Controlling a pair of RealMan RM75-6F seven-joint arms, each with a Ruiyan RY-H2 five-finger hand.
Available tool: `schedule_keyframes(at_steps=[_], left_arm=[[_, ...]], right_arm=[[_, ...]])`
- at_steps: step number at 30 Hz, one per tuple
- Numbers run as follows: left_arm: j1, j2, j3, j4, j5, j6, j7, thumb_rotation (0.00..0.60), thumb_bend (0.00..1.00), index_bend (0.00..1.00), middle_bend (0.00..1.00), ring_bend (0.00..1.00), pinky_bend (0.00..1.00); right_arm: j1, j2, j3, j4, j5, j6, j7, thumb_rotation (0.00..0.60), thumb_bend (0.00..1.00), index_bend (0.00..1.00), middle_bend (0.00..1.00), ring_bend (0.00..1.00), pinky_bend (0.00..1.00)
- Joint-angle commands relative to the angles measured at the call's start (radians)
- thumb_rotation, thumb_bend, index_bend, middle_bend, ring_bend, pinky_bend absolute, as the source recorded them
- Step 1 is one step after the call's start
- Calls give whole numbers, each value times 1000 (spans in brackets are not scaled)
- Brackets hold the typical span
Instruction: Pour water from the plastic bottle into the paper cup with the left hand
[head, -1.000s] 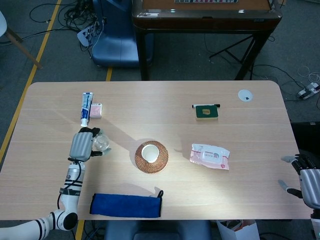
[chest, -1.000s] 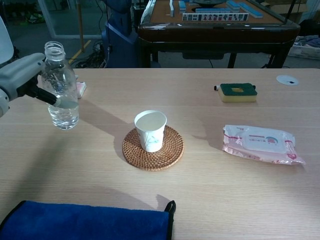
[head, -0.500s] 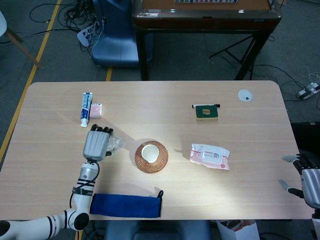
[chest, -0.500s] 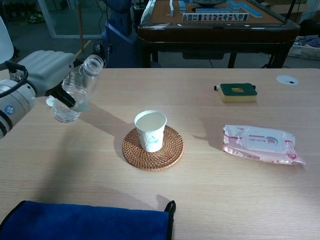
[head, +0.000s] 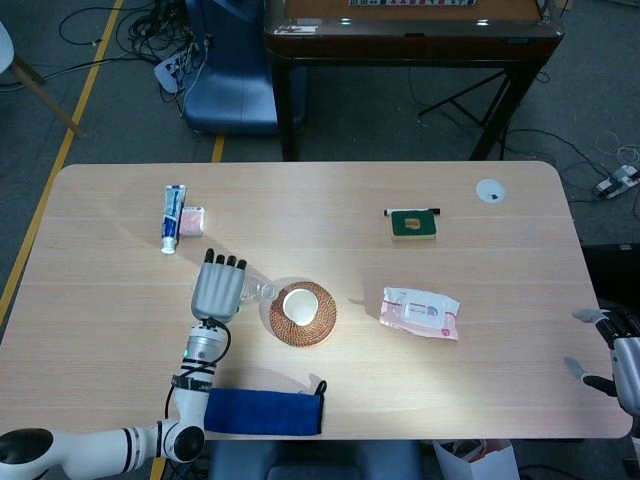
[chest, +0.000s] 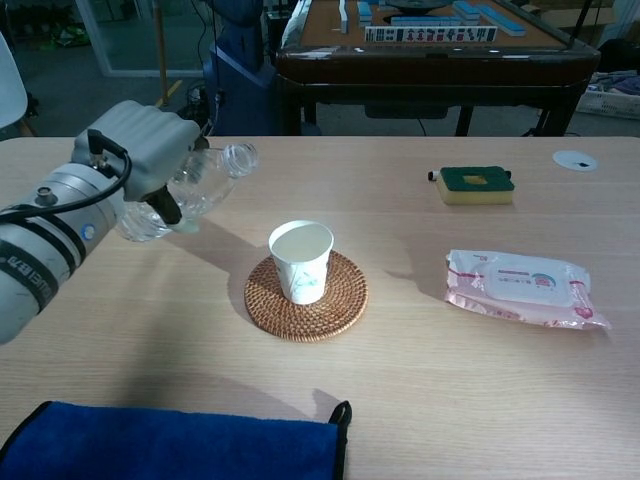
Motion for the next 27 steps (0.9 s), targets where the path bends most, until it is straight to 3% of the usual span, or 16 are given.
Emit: schedule_keyframes(at_steps=[1,27], left_arm=[[-18,-22,8,13,-32,16,72,600,151,715,773,449,251],[-84,-93,46,69,-50,79,310,600,152,724,786,449,251]], right_arm=[[-1,2,0,-1,1,0,0,600,49,356,388,246,483],[-3,14,-2,-12,3,-4,14,600,49,356,388,246,483]])
